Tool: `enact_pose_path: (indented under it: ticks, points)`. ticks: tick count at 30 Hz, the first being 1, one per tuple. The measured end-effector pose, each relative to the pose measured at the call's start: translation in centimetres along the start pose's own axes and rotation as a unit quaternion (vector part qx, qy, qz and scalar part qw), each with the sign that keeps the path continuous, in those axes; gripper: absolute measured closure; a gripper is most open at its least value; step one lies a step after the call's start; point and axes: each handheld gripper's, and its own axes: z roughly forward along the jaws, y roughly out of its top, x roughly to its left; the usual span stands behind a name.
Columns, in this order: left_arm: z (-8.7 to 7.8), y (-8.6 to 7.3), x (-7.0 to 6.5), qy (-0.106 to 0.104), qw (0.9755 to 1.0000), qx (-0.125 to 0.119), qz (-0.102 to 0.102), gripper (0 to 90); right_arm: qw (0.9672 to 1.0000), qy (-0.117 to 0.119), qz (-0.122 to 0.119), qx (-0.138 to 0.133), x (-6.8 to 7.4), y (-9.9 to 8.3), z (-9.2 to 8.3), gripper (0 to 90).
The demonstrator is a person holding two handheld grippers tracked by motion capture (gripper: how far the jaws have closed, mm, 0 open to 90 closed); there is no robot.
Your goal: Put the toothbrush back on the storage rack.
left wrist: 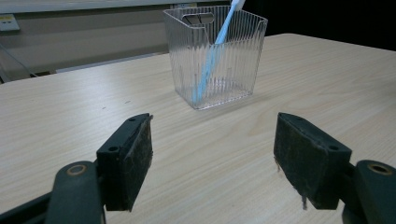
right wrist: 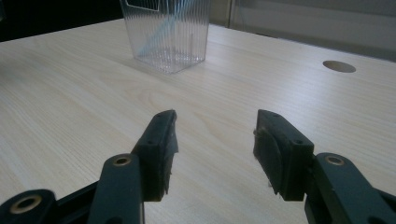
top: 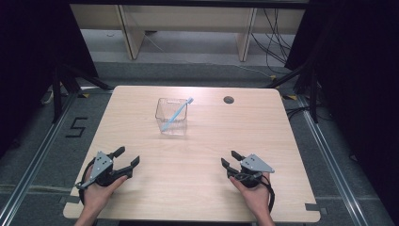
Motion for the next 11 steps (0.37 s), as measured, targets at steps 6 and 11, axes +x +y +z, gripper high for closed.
enact_pose_path:
  ticks: [6,11]
  points:
    - [-0.73,-0.82,0.07,0.008,0.9999,0.004,-0.015,27.6,0.9999,-0.002,-0.010,-0.002,-0.06,0.02,0.14,49.0]
    - [-0.75,-0.94,0.12,0.008,0.9998,-0.009,-0.018,27.6,0.9999,0.002,0.006,-0.008,0.00,-0.02,0.14,48.8]
